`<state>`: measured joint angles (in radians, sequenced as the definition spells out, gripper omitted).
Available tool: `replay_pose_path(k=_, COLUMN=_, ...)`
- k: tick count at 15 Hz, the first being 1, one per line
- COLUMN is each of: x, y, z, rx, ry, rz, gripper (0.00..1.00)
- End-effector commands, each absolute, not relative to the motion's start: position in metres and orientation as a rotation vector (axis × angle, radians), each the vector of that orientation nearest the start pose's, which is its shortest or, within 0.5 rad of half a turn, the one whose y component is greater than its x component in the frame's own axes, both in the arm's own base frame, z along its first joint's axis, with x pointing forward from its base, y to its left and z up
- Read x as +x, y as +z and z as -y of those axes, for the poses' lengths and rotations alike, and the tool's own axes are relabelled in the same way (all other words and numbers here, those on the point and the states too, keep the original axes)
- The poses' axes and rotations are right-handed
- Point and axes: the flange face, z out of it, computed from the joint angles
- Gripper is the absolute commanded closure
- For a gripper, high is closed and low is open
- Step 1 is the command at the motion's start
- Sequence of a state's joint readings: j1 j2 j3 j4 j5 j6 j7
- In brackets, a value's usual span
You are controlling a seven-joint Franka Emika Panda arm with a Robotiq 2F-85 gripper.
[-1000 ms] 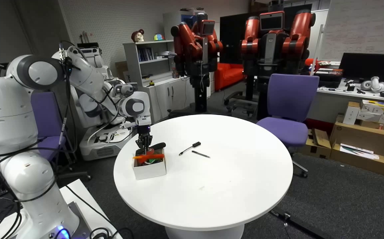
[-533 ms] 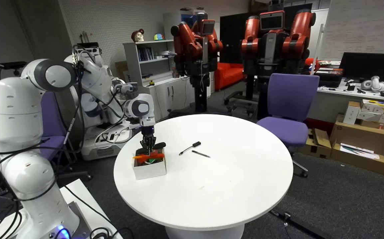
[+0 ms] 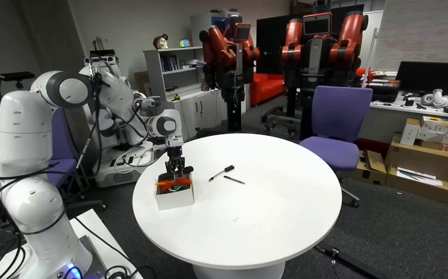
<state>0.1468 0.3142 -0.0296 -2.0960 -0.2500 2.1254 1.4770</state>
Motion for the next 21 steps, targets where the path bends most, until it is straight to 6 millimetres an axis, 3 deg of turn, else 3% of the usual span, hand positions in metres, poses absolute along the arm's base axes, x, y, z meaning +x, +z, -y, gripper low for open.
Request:
replay_pose_path(k=1, x=0.551, y=0.259, z=-0.055, rx=-2.897, ry=0.065, rz=-1.995, gripper=0.03)
replay_pose_path(k=7, x=0.546, y=0.275, z=-0.053, rx=-2.882, ry=0.041, rz=-1.969, gripper=0.0)
replay_pose_path(k=12, x=0.546, y=0.307, z=-0.039, rx=-2.816, ry=-0.028, rz=-1.962, gripper=0.0)
replay_pose_path(k=17, x=0.566, y=0.333, z=0.007, rx=-2.738, ry=-0.165, rz=-1.948, gripper=0.0)
replay_pose_path(k=21, x=0.599, y=0.327, z=0.056, rx=-2.641, ry=-0.282, rz=-1.804, gripper=0.0)
